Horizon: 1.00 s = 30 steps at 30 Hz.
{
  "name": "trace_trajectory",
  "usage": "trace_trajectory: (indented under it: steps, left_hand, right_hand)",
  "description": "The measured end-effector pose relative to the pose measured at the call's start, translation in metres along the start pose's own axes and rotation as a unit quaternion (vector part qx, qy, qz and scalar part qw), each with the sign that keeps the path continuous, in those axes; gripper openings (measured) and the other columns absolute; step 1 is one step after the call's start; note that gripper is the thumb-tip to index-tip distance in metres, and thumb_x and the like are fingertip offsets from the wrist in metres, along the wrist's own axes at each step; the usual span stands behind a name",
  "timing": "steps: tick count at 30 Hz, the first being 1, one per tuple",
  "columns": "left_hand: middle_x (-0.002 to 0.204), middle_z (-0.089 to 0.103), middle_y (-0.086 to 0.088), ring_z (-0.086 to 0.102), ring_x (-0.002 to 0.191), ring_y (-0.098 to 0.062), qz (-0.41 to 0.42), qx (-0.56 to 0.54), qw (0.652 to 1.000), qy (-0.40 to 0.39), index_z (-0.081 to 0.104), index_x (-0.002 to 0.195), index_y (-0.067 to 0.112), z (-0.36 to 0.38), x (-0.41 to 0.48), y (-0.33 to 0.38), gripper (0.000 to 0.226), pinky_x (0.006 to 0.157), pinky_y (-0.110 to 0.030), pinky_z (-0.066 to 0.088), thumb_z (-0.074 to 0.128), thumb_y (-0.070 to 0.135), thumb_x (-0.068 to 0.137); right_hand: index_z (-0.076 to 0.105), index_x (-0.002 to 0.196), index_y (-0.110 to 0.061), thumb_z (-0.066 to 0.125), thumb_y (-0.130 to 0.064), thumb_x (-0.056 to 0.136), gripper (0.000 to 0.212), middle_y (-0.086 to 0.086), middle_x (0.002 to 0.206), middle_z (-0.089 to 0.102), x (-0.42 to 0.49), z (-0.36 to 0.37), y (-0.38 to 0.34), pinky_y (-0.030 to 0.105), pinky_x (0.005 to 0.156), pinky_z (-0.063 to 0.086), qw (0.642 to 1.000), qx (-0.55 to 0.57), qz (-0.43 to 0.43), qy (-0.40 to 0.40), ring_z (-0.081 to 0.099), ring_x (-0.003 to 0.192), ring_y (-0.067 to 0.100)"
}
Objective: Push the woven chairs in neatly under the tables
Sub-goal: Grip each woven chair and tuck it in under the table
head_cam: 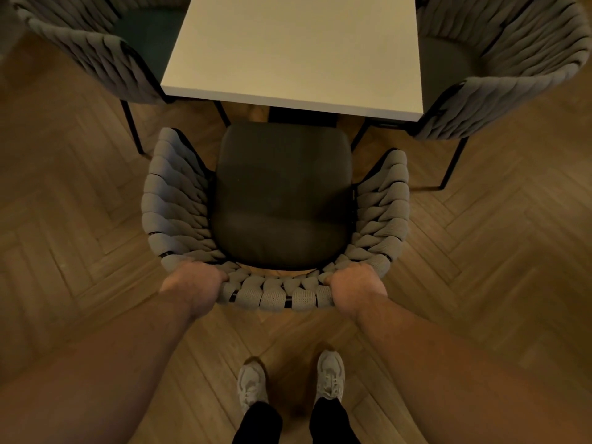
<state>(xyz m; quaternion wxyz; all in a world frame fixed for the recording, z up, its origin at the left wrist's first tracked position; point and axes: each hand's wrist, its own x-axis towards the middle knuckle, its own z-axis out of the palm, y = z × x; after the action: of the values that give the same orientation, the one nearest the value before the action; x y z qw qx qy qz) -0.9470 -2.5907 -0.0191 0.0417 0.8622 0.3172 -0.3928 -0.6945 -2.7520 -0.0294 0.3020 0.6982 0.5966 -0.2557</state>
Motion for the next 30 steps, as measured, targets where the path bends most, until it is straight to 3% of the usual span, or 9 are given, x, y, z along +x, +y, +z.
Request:
trace_trajectory:
  steps: [4,8,13,16,17,22,26,30]
  left_hand:
    - [0.132,0.064,0.004,0.055,0.124,-0.019,0.004,-0.031,0.999,0.003,0.059,0.134,0.031,-0.007,-0.022,0.006,0.036,0.116,-0.039,0.04,0.059,0.023,0.099]
    - [0.143,0.058,0.0,0.055,0.129,-0.022,0.005,-0.144,0.989,-0.011,0.049,0.153,0.03,-0.031,-0.059,0.001,0.053,0.102,-0.034,0.046,0.06,0.029,0.101]
    - [0.162,0.048,-0.002,0.049,0.145,-0.026,-0.059,-0.268,0.961,0.037,0.037,0.163,0.032,-0.06,-0.113,-0.022,0.071,0.109,-0.037,0.045,0.065,0.035,0.098]
    - [0.156,0.054,-0.006,0.053,0.138,-0.028,-0.111,-0.322,0.937,0.073,0.036,0.164,0.031,-0.064,-0.138,-0.045,0.075,0.095,-0.032,0.045,0.068,0.028,0.096]
    - [0.155,0.054,-0.007,0.054,0.137,-0.028,-0.127,-0.329,0.932,0.084,0.035,0.164,0.029,-0.063,-0.145,-0.055,0.076,0.094,-0.032,0.044,0.069,0.028,0.096]
    - [0.169,0.036,-0.007,0.037,0.152,-0.027,-0.176,-0.352,0.914,0.101,0.024,0.169,0.026,-0.041,-0.165,-0.129,0.089,0.119,-0.033,0.035,0.072,0.033,0.095]
    - [0.173,0.03,-0.006,0.031,0.157,-0.025,-0.175,-0.344,0.916,0.109,0.023,0.169,0.024,-0.018,-0.173,-0.204,0.09,0.121,-0.027,0.027,0.073,0.03,0.094]
    - [0.171,0.034,-0.005,0.033,0.155,-0.025,-0.157,-0.318,0.93,0.094,0.024,0.169,0.025,0.009,-0.171,-0.302,0.093,0.121,-0.03,0.029,0.074,0.037,0.091]
  right_hand:
    - [0.054,0.15,-0.026,0.06,-0.025,0.104,0.046,0.009,0.149,0.057,-0.015,-0.011,-0.001,0.051,0.119,0.041,0.998,0.057,0.0,-0.025,0.049,0.138,0.031]
    - [0.062,0.142,-0.027,0.064,-0.031,0.1,0.043,0.003,0.138,0.064,-0.032,-0.052,0.006,0.047,0.106,0.054,0.991,0.106,-0.005,-0.086,0.06,0.126,0.027]
    - [0.063,0.141,-0.027,0.067,-0.04,0.099,0.044,0.001,0.132,0.066,-0.051,-0.119,0.001,0.045,0.102,0.057,0.989,0.144,-0.02,-0.007,0.064,0.121,0.024]
    - [0.062,0.142,-0.026,0.066,-0.046,0.099,0.048,-0.001,0.131,0.068,-0.056,-0.155,-0.018,0.046,0.101,0.057,0.988,0.142,-0.046,0.04,0.064,0.121,0.025]
    - [0.06,0.144,-0.027,0.066,-0.047,0.099,0.05,-0.001,0.134,0.067,-0.056,-0.164,-0.025,0.046,0.101,0.057,0.987,0.143,-0.05,0.053,0.063,0.123,0.025]
    - [0.048,0.157,-0.03,0.066,-0.048,0.099,0.063,0.001,0.15,0.06,-0.038,-0.207,-0.083,0.048,0.112,0.049,0.986,0.129,-0.059,0.082,0.057,0.136,0.026]
    - [0.037,0.165,-0.032,0.066,-0.047,0.1,0.072,0.001,0.157,0.054,-0.013,-0.25,-0.142,0.05,0.116,0.046,0.986,0.144,-0.036,0.07,0.052,0.142,0.026]
    - [0.043,0.16,-0.031,0.068,-0.045,0.101,0.066,0.001,0.153,0.057,0.016,-0.295,-0.209,0.052,0.117,0.044,0.979,0.196,-0.013,0.06,0.053,0.139,0.027]
